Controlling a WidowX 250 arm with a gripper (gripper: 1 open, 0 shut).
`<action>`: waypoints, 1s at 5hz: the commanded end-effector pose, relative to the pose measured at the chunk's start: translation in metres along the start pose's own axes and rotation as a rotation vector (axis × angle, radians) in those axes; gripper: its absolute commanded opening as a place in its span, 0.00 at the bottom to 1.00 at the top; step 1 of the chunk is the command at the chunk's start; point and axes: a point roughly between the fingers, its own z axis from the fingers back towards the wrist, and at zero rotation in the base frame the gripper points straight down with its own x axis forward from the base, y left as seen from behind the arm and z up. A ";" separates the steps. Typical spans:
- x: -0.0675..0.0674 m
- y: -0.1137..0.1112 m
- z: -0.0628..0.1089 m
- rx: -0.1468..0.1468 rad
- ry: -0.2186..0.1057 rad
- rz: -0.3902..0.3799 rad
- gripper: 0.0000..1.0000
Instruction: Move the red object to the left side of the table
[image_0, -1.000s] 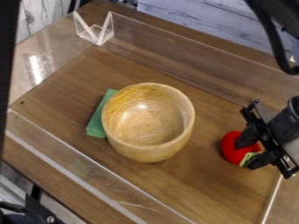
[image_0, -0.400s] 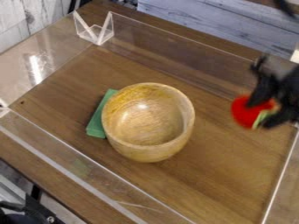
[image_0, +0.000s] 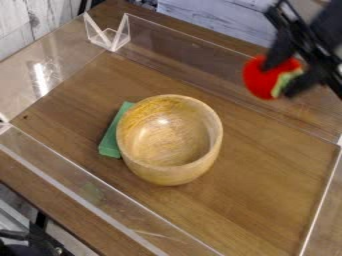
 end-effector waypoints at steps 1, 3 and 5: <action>-0.015 0.032 0.005 0.009 0.005 0.173 0.00; -0.045 0.099 -0.038 0.003 0.064 0.377 0.00; -0.062 0.157 -0.081 -0.008 0.109 0.515 0.00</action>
